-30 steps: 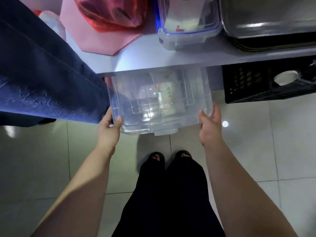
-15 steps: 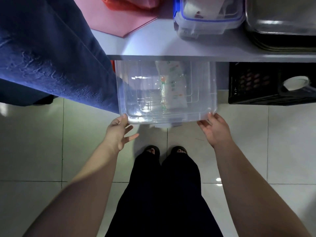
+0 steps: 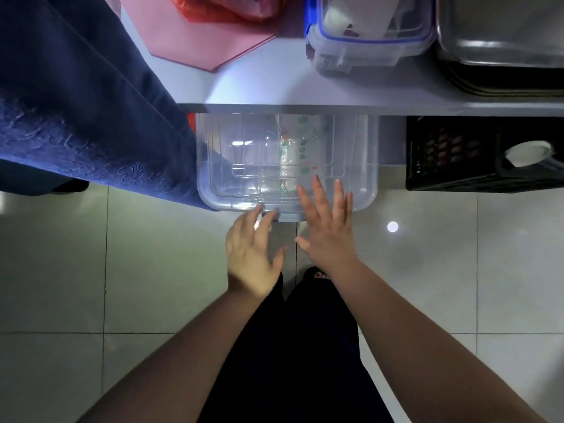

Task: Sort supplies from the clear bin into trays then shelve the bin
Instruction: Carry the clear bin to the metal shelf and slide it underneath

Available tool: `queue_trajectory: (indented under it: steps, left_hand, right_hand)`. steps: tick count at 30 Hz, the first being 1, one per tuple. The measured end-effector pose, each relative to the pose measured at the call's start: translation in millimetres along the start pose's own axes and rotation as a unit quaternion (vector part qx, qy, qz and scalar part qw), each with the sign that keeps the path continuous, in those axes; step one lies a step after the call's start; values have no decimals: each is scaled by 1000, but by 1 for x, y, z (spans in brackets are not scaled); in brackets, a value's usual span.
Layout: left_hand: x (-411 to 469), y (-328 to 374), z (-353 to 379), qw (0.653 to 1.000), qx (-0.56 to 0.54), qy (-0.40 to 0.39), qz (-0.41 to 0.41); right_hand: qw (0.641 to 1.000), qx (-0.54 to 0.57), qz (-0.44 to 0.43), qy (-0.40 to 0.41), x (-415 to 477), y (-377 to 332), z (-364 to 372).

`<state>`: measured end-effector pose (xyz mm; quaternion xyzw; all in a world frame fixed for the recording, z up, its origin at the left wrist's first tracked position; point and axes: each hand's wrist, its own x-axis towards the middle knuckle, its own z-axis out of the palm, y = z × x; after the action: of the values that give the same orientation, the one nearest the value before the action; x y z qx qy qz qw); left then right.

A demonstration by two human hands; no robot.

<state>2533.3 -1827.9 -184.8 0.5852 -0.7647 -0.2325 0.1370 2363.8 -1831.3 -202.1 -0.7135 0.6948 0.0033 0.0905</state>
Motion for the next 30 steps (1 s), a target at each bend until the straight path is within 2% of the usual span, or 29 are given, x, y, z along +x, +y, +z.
queue_trajectory:
  steps: [2,4,8,13,15,19,22,25,30]
  left_hand:
    - [24,-15,11,988,135,-23,65]
    - [44,-30,20,961,255,-8,103]
    - [78,-47,32,922,348,81,149]
    - [102,-46,37,911,338,150,180]
    - [99,-46,32,916,330,149,172]
    - [96,-49,13,948,237,102,186]
    - [113,-47,-2,969,145,60,189]
    - [121,-47,-7,966,152,27,205]
    - [120,-52,-4,962,165,3,216]
  right_hand:
    - [998,-59,6,-6,7,1,11]
    - [993,-114,8,29,14,4,18]
    - [986,-130,-3,107,43,13,25]
    - [976,-107,6,190,59,17,28]
    - [982,-46,-10,182,56,20,28]
    - [989,78,-40,116,51,30,17]
    - [988,129,-13,89,56,27,9]
    - [982,177,24,63,57,22,4]
    - [972,219,48,70,57,16,0]
